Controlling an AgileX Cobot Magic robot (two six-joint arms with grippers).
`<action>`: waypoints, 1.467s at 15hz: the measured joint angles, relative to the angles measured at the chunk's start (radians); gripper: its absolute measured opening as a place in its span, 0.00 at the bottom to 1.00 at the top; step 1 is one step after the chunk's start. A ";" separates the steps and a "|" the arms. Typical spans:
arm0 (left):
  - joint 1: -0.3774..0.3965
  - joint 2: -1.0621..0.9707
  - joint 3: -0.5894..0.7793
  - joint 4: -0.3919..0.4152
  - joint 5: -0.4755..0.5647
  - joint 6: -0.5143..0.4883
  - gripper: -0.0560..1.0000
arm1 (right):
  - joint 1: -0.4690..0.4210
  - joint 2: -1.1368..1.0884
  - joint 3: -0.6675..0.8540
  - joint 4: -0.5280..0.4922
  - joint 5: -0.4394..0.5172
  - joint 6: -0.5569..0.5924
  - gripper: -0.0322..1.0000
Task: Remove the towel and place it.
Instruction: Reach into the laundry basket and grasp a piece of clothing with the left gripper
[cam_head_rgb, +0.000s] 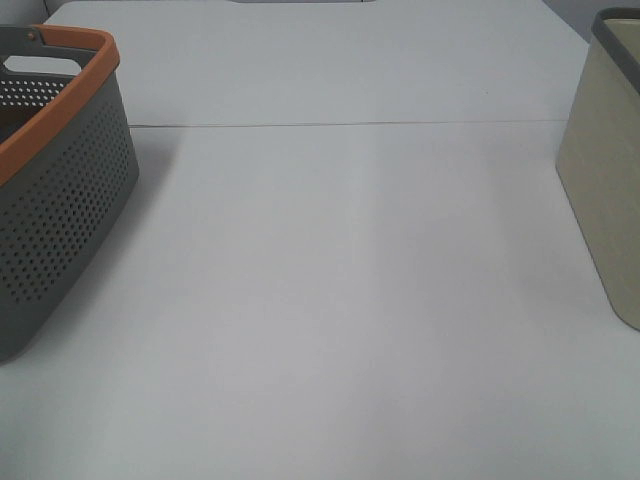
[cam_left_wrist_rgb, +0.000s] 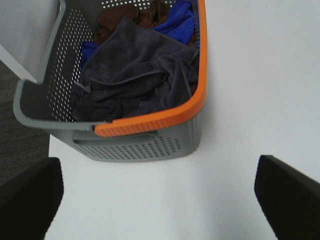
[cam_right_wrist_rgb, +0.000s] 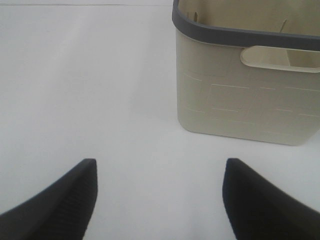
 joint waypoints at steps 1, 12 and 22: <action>0.000 0.103 -0.084 0.000 0.014 0.053 0.98 | 0.000 0.000 0.000 0.000 0.000 0.000 0.64; 0.000 0.978 -0.629 0.162 0.073 0.756 0.98 | 0.000 0.000 0.000 0.000 0.000 0.000 0.64; 0.041 1.277 -0.573 0.397 -0.127 0.880 0.98 | 0.000 0.000 0.000 0.000 0.000 0.000 0.64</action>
